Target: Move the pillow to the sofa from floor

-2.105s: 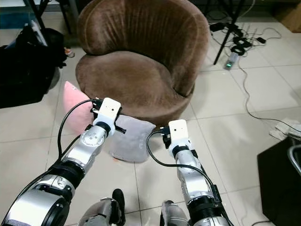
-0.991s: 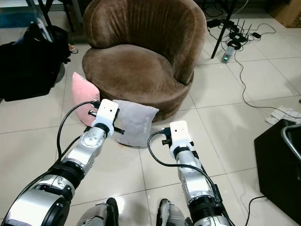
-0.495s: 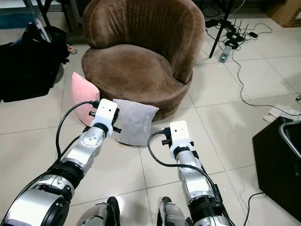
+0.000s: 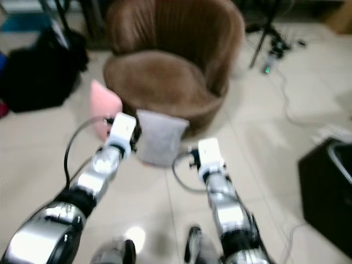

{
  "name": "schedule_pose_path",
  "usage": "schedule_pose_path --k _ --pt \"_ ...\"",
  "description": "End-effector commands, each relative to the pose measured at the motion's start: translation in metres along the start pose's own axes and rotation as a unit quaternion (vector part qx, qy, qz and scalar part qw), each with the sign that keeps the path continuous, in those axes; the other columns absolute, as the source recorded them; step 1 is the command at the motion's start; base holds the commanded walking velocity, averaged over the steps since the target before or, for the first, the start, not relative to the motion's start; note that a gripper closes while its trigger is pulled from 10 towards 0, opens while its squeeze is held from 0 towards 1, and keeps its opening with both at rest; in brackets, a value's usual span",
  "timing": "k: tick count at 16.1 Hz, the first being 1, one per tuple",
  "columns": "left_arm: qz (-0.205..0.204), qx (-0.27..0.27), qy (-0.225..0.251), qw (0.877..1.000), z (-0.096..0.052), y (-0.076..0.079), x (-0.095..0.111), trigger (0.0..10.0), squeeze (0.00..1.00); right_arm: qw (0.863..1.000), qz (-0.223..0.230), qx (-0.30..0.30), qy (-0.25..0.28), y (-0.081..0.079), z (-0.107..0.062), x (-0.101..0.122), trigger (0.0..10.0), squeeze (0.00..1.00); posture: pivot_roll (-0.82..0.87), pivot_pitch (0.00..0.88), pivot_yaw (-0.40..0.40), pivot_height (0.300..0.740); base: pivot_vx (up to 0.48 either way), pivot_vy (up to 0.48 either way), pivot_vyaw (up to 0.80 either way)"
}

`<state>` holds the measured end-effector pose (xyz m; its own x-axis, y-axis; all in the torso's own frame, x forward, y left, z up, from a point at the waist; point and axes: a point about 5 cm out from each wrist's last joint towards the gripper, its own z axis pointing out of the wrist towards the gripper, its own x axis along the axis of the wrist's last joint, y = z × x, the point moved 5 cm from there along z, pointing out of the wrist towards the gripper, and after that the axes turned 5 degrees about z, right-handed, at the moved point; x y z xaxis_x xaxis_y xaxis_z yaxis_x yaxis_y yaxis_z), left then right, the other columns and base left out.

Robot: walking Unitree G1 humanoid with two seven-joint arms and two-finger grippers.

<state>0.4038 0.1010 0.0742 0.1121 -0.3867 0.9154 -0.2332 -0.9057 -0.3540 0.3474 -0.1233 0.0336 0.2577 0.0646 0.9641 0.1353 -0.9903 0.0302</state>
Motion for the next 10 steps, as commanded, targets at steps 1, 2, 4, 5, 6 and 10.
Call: schedule_pose_path --k 1,2,4,5,6,10 --pt "0.003 -0.005 0.004 1.0 0.0003 0.0041 0.0024 10.0 1.0 1.0 -0.006 -0.007 -0.011 0.0056 -0.0017 -0.0056 10.0 0.0 -0.19 0.173 -0.027 0.74 0.0 0.0 0.0" --pt "0.003 -0.004 0.002 1.0 0.0004 0.0039 0.0021 10.0 1.0 1.0 -0.006 -0.007 -0.012 0.0057 -0.0017 -0.0057 10.0 0.0 -0.19 0.174 -0.028 0.74 0.0 0.0 0.0" --pt "0.003 -0.003 -0.001 1.0 0.0004 0.0038 0.0011 10.0 1.0 1.0 -0.006 -0.006 -0.012 0.0057 -0.0018 -0.0059 10.0 0.0 -0.19 0.174 -0.028 0.74 0.0 0.0 0.0" --pt "0.005 0.005 -0.008 1.0 0.0004 0.0016 -0.0011 10.0 1.0 1.0 -0.006 -0.007 -0.012 0.006 -0.0018 -0.006 10.0 0.0 -0.19 0.177 -0.029 0.74 0.0 0.0 0.0" --pt "0.002 0.005 -0.008 1.0 0.0006 0.0008 -0.0012 10.0 1.0 1.0 -0.006 -0.007 -0.013 0.0058 -0.002 -0.0061 10.0 0.0 -0.19 0.177 -0.031 0.74 0.0 0.0 0.0" --pt "-0.01 0.008 -0.006 1.0 0.0009 -0.0006 0.0001 10.0 1.0 1.0 -0.006 -0.006 -0.013 0.0061 -0.0022 -0.0062 10.0 0.0 -0.19 0.176 -0.033 0.74 0.0 0.0 0.0"
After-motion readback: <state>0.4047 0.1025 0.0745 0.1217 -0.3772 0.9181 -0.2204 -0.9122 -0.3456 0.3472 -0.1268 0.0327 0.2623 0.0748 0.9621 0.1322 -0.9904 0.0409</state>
